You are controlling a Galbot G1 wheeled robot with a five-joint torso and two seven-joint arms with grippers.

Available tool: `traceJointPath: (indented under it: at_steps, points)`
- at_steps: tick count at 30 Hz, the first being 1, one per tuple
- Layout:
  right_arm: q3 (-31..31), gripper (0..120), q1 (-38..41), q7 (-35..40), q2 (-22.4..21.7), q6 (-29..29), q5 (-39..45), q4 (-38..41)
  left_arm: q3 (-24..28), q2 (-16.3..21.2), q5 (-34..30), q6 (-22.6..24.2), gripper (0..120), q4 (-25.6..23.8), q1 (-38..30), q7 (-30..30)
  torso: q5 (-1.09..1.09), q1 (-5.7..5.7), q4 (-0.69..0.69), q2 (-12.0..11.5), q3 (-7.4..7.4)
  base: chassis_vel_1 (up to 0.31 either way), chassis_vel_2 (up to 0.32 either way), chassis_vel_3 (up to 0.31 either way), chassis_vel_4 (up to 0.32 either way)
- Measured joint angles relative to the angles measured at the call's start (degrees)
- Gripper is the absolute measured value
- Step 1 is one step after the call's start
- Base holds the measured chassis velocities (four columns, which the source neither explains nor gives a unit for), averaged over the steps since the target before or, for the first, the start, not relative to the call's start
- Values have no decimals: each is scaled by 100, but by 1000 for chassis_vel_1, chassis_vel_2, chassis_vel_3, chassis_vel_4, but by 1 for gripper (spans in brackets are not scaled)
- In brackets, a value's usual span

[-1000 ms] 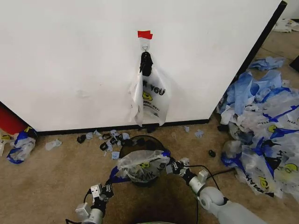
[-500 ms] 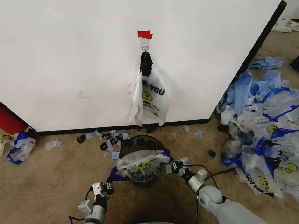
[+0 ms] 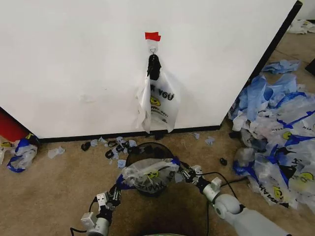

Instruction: Pick up the garbage bag from the wall and place it over the trash bin.

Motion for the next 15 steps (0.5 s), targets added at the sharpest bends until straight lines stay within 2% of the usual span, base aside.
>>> traceJointPath:
  at_steps: [1, 7, 8, 12, 15]
  points:
    - [0, 48, 0, 0, 0, 0, 0, 0, 0, 0, 0, 0, 48, 0, 0, 0, 0, 0, 0, 0, 0, 0, 0, 0, 0]
    - [355, 72, -287, -236, -379, 64, 120, 415, -265, 202, 200, -4, 73, -419, 345, -116, 2, 0, 0, 0, 0, 0, 0, 0, 0]
    - [355, 72, -287, -236, -379, 64, 120, 415, -265, 202, 200, -4, 73, -419, 345, -116, 2, 0, 0, 0, 0, 0, 0, 0, 0]
    - [524, 90, -490, -351, -593, 142, 143, 788, -568, 411, 417, -34, 90, -794, 1028, -149, 3, 0, 2, 0, 0, 0, 0, 0, 0]
    - [558, 97, -561, -362, -701, 125, 170, 1015, -741, 463, 474, -23, 97, -976, 1372, -91, 0, 0, 2, 0, -1, 0, 0, 0, 0]
